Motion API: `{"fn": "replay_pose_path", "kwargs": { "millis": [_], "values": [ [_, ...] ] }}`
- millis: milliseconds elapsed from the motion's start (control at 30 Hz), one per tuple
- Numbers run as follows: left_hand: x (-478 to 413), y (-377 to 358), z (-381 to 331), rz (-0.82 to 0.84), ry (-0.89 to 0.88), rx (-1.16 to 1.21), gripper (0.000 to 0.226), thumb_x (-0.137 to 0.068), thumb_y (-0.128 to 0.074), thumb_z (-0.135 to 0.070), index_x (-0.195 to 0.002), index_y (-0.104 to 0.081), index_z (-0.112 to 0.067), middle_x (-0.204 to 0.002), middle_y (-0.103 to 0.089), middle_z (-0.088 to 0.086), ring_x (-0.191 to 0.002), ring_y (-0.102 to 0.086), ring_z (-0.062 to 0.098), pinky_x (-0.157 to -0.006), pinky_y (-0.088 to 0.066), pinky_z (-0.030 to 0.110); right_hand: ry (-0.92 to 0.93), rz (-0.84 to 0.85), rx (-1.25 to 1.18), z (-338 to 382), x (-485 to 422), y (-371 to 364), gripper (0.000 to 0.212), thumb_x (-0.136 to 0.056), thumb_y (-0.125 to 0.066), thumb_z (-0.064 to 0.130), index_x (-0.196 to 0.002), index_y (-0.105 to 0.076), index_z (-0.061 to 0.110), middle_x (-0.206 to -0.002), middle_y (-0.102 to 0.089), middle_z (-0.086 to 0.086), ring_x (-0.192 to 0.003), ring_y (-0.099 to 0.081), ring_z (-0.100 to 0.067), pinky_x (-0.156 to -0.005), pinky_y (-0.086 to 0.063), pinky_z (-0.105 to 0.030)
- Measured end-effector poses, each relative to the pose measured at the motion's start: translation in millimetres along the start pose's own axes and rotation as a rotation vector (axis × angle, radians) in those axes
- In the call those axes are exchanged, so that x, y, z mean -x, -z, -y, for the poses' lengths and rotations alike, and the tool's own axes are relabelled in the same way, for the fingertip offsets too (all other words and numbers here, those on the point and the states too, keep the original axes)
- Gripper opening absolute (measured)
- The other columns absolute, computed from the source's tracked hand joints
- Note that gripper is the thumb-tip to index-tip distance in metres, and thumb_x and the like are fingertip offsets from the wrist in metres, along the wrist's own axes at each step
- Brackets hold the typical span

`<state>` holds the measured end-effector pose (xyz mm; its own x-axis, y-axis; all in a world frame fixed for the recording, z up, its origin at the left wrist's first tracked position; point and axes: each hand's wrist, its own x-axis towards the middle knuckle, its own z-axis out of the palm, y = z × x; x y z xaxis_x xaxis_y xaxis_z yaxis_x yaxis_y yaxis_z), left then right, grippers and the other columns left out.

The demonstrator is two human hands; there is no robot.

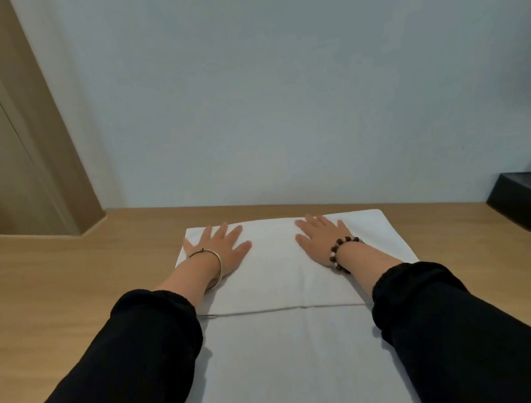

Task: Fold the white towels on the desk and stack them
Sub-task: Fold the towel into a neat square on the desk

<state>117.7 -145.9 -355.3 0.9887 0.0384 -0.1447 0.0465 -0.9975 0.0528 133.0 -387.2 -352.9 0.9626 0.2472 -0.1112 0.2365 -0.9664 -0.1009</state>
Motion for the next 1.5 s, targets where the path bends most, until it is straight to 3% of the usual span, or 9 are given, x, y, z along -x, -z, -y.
{"fn": "replay_pose_path", "kwargs": {
  "millis": [267, 367, 467, 600, 833, 1133, 1233, 1367, 1500],
  "values": [
    [-13, 15, -13, -0.032, 0.001, -0.174, 0.053, -0.097, -0.013, -0.051, -0.148, -0.009, -0.039, -0.159, -0.002, -0.009, -0.146, 0.002, 0.023, -0.108, -0.003, 0.067, -0.056, -0.104, 0.070, -18, 10, 19, 0.053, -0.102, -0.021, 0.033, -0.151, -0.016, 0.013, -0.160, -0.003, -0.007, -0.146, -0.004, -0.020, -0.117, -0.007, -0.045],
    [13, 23, -22, -0.103, -0.252, -0.119, 0.048, -0.097, -0.027, -0.051, -0.139, -0.036, -0.030, -0.153, -0.024, -0.002, -0.142, -0.015, 0.022, -0.112, -0.015, 0.056, 0.152, -0.002, -0.026, 5, 44, 26, 0.057, -0.101, -0.030, 0.043, -0.147, -0.027, 0.009, -0.157, -0.015, -0.011, -0.145, -0.011, -0.022, -0.116, -0.013, -0.045],
    [60, 19, -20, 0.121, -0.477, 0.015, 0.072, -0.086, -0.033, -0.069, -0.149, -0.019, -0.035, -0.158, -0.008, -0.010, -0.145, -0.005, 0.012, -0.118, -0.006, 0.040, 0.263, 0.202, -0.058, 16, 83, 25, 0.071, -0.095, -0.035, 0.058, -0.152, -0.013, 0.022, -0.160, -0.004, 0.000, -0.146, -0.002, -0.014, -0.118, -0.007, -0.045],
    [104, 2, 0, 0.061, -0.394, -0.068, 0.068, -0.090, -0.034, -0.065, -0.148, -0.005, -0.043, -0.158, 0.006, -0.016, -0.145, 0.006, 0.011, -0.114, -0.006, 0.057, 0.178, 0.245, 0.102, -1, 114, 21, 0.077, -0.090, -0.035, 0.066, -0.151, 0.001, 0.034, -0.159, 0.010, 0.006, -0.146, 0.008, -0.016, -0.114, -0.009, -0.057],
    [105, -3, 10, 0.077, -0.338, -0.120, 0.064, -0.091, -0.024, -0.067, -0.146, 0.003, -0.048, -0.156, 0.013, -0.017, -0.145, 0.013, 0.012, -0.112, -0.001, 0.061, 0.144, 0.140, 0.138, -23, 115, 2, 0.068, -0.091, -0.019, 0.067, -0.149, 0.004, 0.039, -0.159, 0.011, 0.008, -0.146, 0.009, -0.016, -0.112, -0.009, -0.059],
    [21, 14, -7, 0.018, -0.309, -0.069, 0.054, -0.098, -0.026, -0.055, -0.148, -0.012, -0.042, -0.158, -0.005, -0.014, -0.146, -0.003, 0.015, -0.114, -0.010, 0.056, 0.067, 0.099, 0.159, -34, 36, 25, 0.060, -0.099, -0.022, 0.053, -0.151, -0.006, 0.030, -0.160, -0.007, 0.001, -0.146, -0.011, -0.020, -0.115, -0.019, -0.049],
    [11, 24, -3, -0.094, -0.344, -0.105, 0.048, -0.098, -0.037, -0.037, -0.145, -0.030, -0.029, -0.146, -0.041, 0.001, -0.132, -0.039, 0.023, -0.106, -0.033, 0.036, 0.144, 0.017, 0.242, -29, 26, 34, 0.056, -0.101, -0.031, 0.034, -0.151, -0.006, 0.024, -0.145, -0.039, -0.006, -0.122, -0.048, -0.027, -0.099, -0.042, -0.041],
    [18, 35, 6, -0.238, -0.208, -0.169, 0.034, -0.094, -0.036, -0.017, -0.123, -0.054, -0.021, -0.115, -0.063, 0.008, -0.104, -0.057, 0.029, -0.082, -0.045, 0.033, 0.164, -0.016, 0.491, -20, 36, 36, 0.080, -0.086, -0.053, 0.007, -0.147, -0.006, 0.024, -0.119, -0.049, -0.004, -0.097, -0.056, -0.025, -0.074, -0.049, -0.034],
    [38, 47, 3, -0.411, -0.140, -0.152, 0.041, -0.090, -0.038, -0.004, -0.125, -0.051, -0.023, -0.116, -0.061, 0.005, -0.101, -0.059, 0.028, -0.076, -0.045, 0.034, 0.006, -0.091, 0.583, -11, 55, 58, 0.022, -0.088, -0.045, -0.001, -0.105, -0.053, 0.011, -0.087, -0.058, -0.003, -0.072, -0.052, -0.020, -0.064, -0.043, -0.027]
  ]
}}
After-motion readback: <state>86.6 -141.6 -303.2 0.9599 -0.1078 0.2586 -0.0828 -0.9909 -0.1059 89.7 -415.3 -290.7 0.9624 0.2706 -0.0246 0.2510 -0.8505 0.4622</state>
